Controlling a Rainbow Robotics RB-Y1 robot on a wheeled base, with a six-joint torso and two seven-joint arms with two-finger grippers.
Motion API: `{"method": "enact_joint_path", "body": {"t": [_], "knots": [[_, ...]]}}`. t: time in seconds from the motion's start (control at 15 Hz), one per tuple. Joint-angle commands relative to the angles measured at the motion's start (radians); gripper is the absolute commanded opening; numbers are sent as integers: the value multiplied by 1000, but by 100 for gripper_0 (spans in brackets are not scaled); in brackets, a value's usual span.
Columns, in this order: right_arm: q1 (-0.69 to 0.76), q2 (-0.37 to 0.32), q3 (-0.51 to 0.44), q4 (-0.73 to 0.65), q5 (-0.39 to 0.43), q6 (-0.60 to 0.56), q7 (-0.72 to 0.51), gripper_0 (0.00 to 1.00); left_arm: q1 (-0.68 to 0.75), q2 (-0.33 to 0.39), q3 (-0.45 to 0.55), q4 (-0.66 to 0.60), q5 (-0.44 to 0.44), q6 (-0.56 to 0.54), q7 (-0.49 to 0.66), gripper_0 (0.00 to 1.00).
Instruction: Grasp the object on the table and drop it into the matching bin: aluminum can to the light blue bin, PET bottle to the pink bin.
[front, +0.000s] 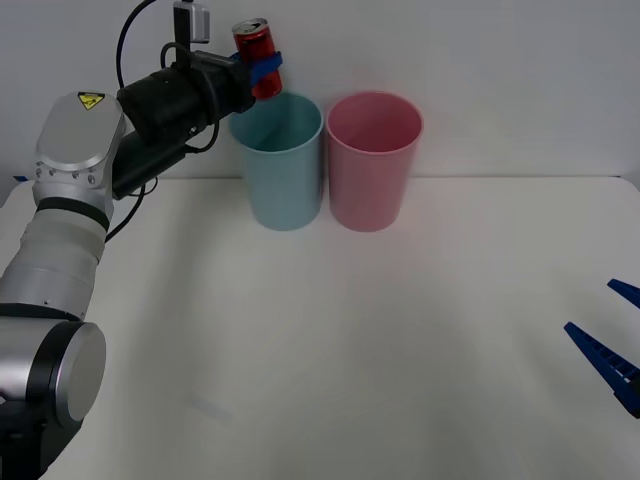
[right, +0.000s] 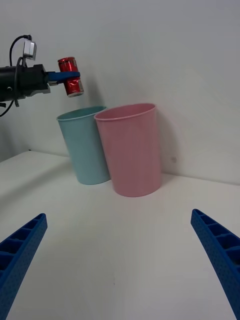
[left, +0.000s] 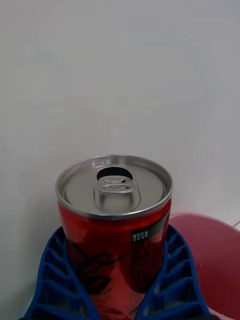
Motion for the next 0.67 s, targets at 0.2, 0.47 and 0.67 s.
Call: {"method": "enact_joint_path", "body": {"t": [0.2, 0.47, 0.67], "knots": [[0, 0, 0, 0, 0, 0, 0, 100, 0, -1, 0, 0, 0, 1, -12, 100], [0, 0, 0, 0, 0, 0, 0, 100, 8, 5, 2, 0, 25, -3, -23, 100], [0, 0, 0, 0, 0, 0, 0, 100, 28, 10, 2, -5, 66, -20, -36, 100]]}}
